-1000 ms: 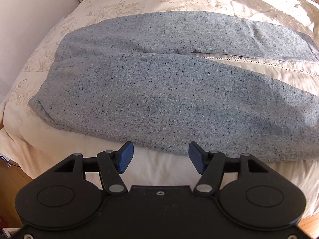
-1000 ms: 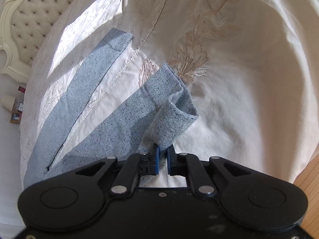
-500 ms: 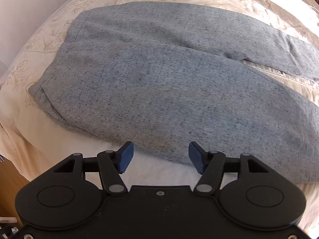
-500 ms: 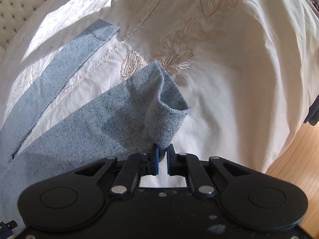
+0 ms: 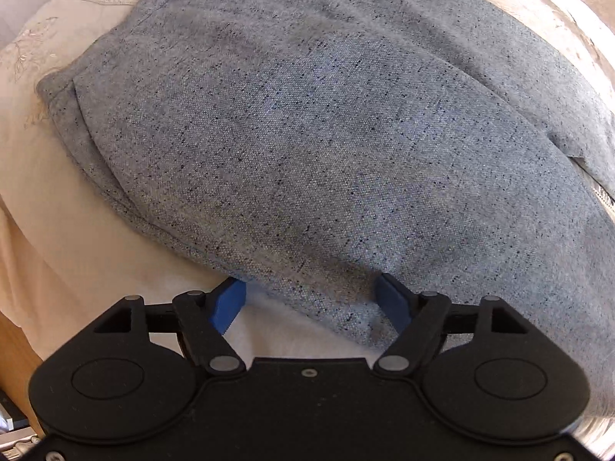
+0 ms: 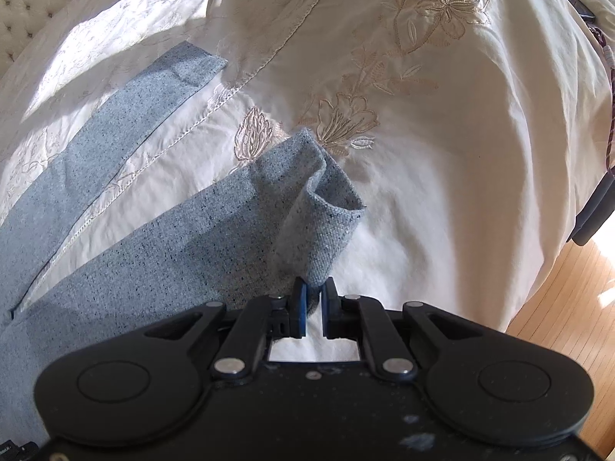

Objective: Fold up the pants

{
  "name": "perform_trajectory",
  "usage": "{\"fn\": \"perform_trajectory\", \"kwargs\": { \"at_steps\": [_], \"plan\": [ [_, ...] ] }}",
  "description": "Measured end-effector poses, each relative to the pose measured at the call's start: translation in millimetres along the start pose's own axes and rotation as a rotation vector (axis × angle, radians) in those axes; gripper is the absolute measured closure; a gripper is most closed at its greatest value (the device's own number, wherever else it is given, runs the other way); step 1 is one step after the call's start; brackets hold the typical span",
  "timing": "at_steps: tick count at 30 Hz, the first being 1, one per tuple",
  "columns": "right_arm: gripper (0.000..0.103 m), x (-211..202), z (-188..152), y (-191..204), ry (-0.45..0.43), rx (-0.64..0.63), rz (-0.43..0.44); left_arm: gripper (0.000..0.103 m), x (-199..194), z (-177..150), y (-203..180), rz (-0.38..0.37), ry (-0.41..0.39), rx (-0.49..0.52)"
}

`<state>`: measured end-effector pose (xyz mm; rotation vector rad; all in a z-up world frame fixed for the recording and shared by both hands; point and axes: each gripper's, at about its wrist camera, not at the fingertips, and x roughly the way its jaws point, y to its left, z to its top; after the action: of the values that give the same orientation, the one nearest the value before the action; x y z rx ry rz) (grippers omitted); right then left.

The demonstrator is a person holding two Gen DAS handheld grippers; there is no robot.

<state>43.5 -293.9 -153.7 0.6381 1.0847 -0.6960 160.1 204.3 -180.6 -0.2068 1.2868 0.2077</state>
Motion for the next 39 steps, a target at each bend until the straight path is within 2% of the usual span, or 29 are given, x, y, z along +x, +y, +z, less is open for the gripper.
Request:
{"fn": "perform_trajectory", "kwargs": {
  "at_steps": [4, 6, 8, 9, 10, 13, 19, 27, 39],
  "plan": [
    [0.095, 2.0, 0.2, 3.2, -0.001, 0.023, -0.018, 0.019, 4.8, -2.0, -0.3, -0.024, -0.006, -0.012],
    [0.095, 2.0, 0.3, 5.9, -0.005, 0.030, -0.023, 0.022, 6.2, 1.1, -0.6, -0.023, -0.004, -0.030],
    [0.095, 0.9, 1.1, 8.8, -0.009, 0.028, -0.025, 0.049, 0.1, 11.1, -1.9, -0.017, -0.028, -0.053],
    [0.095, -0.2, 1.9, 10.7, -0.012, 0.027, -0.025, 0.089, -5.1, 16.3, -3.0, -0.020, -0.031, -0.050],
    [0.095, -1.9, 2.9, 11.9, -0.015, 0.027, -0.023, 0.094, -10.0, 22.3, -3.4, -0.033, -0.021, -0.052],
    [0.095, -11.6, 10.9, 18.0, -0.039, 0.041, -0.003, 0.095, -37.0, 42.9, -2.7, -0.086, -0.071, -0.074],
    [0.095, -34.2, 37.5, 37.9, -0.111, 0.078, 0.060, 0.095, -76.5, 76.8, -13.9, -0.116, -0.150, -0.001],
    [0.095, -42.2, 76.8, 73.7, -0.185, 0.122, 0.123, 0.096, -90.0, 118.2, -29.9, -0.116, -0.199, 0.067],
    [0.095, -12.2, 160.9, 111.4, -0.219, 0.153, 0.220, 0.096, -92.6, 187.2, -74.9, -0.093, -0.215, 0.092]
  ]
}}
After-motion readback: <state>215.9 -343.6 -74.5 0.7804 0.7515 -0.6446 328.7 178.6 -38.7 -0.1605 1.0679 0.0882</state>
